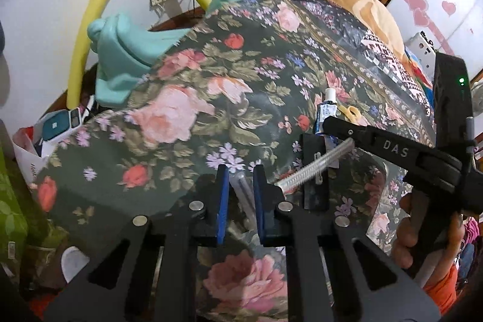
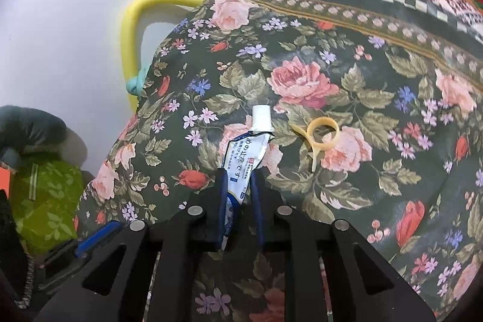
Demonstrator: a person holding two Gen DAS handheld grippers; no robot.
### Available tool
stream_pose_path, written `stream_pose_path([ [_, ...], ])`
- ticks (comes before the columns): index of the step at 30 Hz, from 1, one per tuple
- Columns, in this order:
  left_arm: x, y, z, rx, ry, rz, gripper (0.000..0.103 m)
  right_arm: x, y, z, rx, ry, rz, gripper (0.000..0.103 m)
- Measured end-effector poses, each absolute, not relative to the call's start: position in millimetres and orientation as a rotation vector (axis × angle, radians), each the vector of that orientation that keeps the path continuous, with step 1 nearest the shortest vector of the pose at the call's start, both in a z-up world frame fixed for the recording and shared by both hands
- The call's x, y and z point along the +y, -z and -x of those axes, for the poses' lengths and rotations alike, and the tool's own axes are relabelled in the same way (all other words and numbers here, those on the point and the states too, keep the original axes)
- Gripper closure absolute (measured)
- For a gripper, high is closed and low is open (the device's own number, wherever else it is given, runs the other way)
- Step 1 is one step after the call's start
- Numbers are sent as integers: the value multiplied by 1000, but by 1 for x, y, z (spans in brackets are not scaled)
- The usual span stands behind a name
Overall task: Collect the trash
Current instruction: 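Grasp the silver razor with the left gripper, then carry the toothpaste and razor to the white cup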
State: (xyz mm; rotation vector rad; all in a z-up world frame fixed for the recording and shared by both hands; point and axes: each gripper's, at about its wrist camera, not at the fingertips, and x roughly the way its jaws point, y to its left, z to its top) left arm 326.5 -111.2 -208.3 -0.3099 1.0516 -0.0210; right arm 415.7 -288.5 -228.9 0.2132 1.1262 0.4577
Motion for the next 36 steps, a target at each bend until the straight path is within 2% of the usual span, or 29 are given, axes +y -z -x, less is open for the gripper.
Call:
stream_pose_path([
  [6, -107, 190, -318, 1016, 13, 273, 93, -281, 206, -403, 1067, -480, -146, 100],
  [22, -99, 118, -254, 885, -41, 199, 93, -284, 125, -333, 929, -514, -30, 100],
  [36, -28, 103, -151, 850, -234, 250, 93, -222, 93, -243, 901, -692, 66, 100],
])
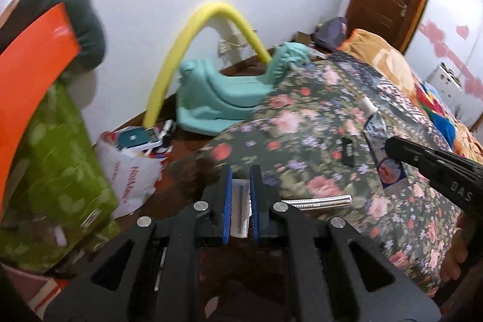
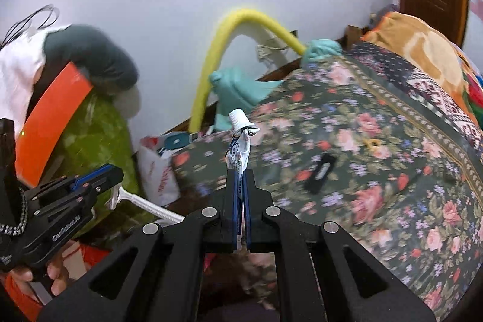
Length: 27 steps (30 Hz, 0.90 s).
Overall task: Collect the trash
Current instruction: 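Carry the toothpaste and razor to the white cup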
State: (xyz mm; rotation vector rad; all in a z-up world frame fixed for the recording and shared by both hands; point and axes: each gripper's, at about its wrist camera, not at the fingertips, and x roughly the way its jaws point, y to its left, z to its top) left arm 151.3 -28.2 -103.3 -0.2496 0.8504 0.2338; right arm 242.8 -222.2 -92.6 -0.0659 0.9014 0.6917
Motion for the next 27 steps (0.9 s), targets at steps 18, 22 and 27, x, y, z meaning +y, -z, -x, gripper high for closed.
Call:
stream_pose_path([
  [18, 94, 189, -42, 985, -516, 435, 93, -66, 150, -160, 1029, -1001, 281, 100],
  [22, 119, 218, -24, 1027, -564, 498, 93, -38, 169, -146, 1071, -1048, 327, 100],
  [27, 138, 250, -7, 1078, -609, 543, 93, -5, 197, -134, 1134, -1096, 378, 100],
])
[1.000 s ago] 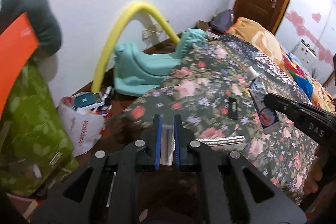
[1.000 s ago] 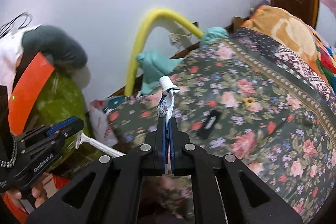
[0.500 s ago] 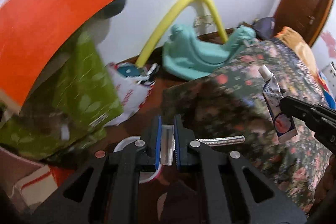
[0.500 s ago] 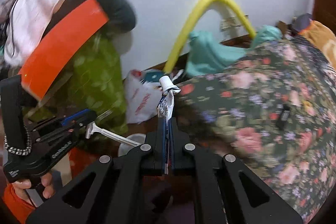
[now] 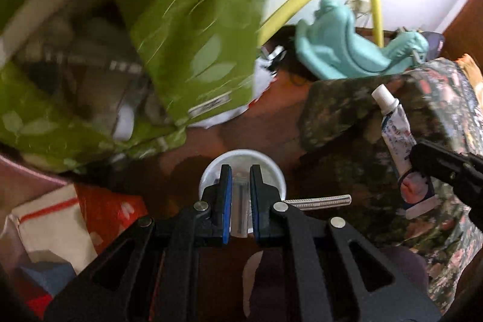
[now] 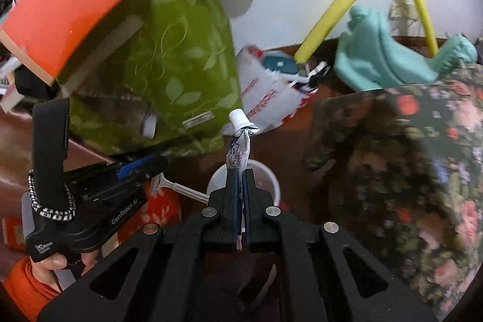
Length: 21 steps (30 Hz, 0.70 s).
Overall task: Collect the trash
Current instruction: 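Carry the toothpaste and razor to the white cup, then open both grippers over the white cup to drop the items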
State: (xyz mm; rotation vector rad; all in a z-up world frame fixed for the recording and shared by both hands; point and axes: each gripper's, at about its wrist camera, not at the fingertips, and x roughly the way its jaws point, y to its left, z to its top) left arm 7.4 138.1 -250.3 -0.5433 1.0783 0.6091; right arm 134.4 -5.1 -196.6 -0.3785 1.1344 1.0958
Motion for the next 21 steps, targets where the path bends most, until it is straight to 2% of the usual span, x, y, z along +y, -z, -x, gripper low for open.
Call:
stream_pose_path([
  [15, 163, 314, -6, 1190, -567, 674, 93, 61, 247, -124, 1243, -1172, 481, 99],
  [17, 164, 319, -11, 1194, -559, 699, 90, 65, 253, -127, 1273, -1154, 500, 97],
  [19, 165, 325, -13, 1204, -563, 718, 78, 68, 262, -133, 1320, -1134, 512, 93],
  [21, 163, 326, -14, 1206, -559, 726, 77, 66, 267, -137, 1344, -1122, 502, 93],
])
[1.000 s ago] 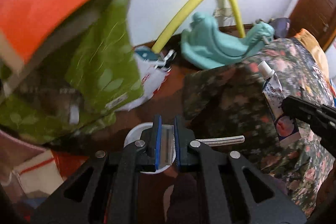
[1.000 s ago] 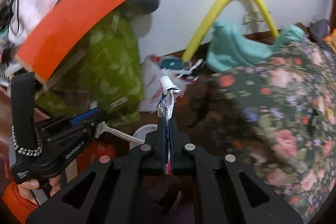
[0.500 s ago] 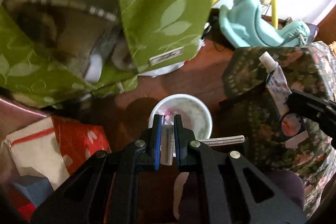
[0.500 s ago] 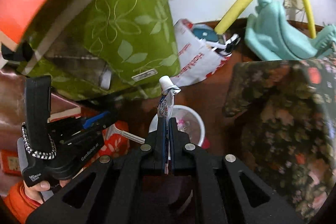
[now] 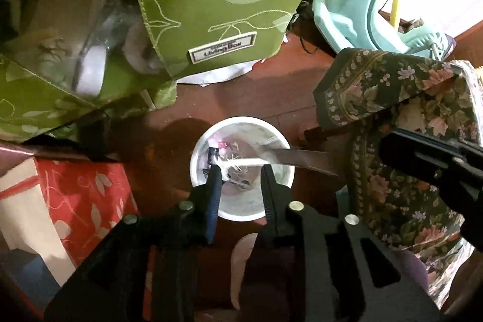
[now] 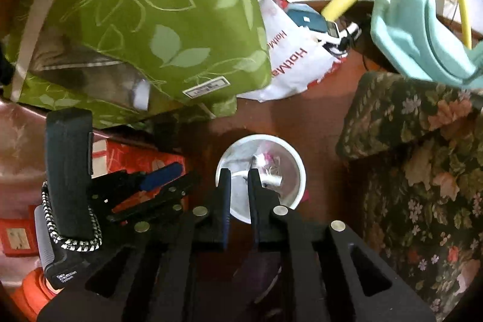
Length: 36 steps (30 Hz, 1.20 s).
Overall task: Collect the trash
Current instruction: 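Open both grippers over the white cup to drop the items, then move both grippers back to the black case and yellow hair tie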
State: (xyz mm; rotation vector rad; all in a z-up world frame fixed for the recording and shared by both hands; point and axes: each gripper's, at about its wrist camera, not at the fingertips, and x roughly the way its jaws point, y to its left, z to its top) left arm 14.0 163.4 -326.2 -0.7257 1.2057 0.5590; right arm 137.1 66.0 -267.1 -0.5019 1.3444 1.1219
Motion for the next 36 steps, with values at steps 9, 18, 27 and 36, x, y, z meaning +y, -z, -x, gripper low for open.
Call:
stream_pose_path([
  [9, 158, 314, -18, 1217, -519, 708, 77, 46, 248, -144, 1316, -1095, 484, 92],
  [18, 128, 281, -33, 1203, -445, 633, 77, 10, 205, -142, 1203, -1049, 477, 91],
  [27, 86, 240, -55, 1169, -380, 497, 68, -45, 155, -151, 1093, -965, 376, 56],
  [36, 32, 193, -98, 1108, -296, 377, 67, -124, 120, -187, 1016, -837, 239, 56],
])
